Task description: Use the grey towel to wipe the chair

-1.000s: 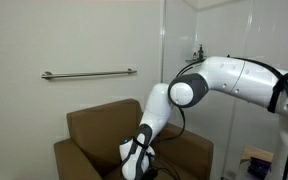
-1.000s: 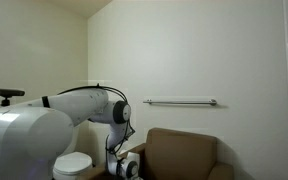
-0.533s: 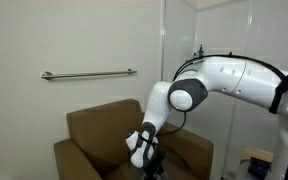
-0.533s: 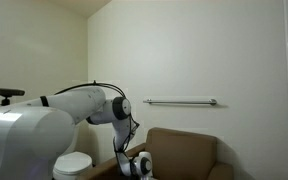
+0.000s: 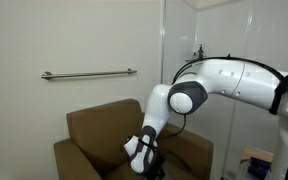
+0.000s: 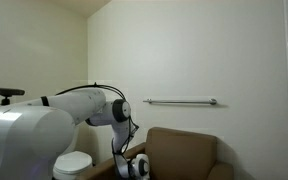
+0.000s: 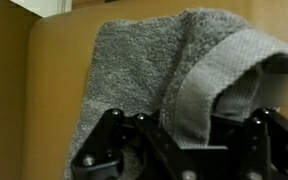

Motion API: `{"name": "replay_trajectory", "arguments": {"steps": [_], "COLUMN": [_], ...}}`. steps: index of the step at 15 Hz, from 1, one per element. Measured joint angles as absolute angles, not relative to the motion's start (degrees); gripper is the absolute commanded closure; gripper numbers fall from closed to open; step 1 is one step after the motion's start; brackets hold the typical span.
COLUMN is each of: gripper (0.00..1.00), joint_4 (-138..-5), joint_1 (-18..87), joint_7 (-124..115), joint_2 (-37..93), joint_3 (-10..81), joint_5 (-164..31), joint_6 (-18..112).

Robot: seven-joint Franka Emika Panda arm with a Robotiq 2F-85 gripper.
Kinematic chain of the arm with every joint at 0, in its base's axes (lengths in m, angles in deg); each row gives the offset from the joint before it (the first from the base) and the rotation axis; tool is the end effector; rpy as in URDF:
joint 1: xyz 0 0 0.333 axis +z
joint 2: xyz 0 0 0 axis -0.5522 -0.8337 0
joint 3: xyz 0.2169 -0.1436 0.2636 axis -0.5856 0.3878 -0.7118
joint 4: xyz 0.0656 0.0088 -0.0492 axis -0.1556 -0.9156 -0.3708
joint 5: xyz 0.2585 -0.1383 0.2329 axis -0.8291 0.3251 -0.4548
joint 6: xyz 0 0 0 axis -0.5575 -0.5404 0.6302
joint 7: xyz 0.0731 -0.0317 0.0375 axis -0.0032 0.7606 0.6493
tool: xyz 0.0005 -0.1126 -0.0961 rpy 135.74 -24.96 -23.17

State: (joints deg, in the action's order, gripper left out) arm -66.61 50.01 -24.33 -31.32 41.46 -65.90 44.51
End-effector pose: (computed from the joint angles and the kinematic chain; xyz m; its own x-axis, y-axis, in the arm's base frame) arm 0.5663 0.0582 -0.1464 0.8881 -0.2260 -0.4001 -0.0663 -0.9246 0.3751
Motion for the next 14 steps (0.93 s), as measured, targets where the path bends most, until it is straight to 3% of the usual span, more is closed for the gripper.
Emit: {"name": "replay_trajectory", "arguments": {"steps": [14], "gripper": [0.98], "joint_4": [-73.7], "joint_1": [38.9], "joint_7": [-7.1], "joint_2": [-28.0], "joint_3": [22.6], "joint_5": [-69.8], "joint_6": [67.3]}}
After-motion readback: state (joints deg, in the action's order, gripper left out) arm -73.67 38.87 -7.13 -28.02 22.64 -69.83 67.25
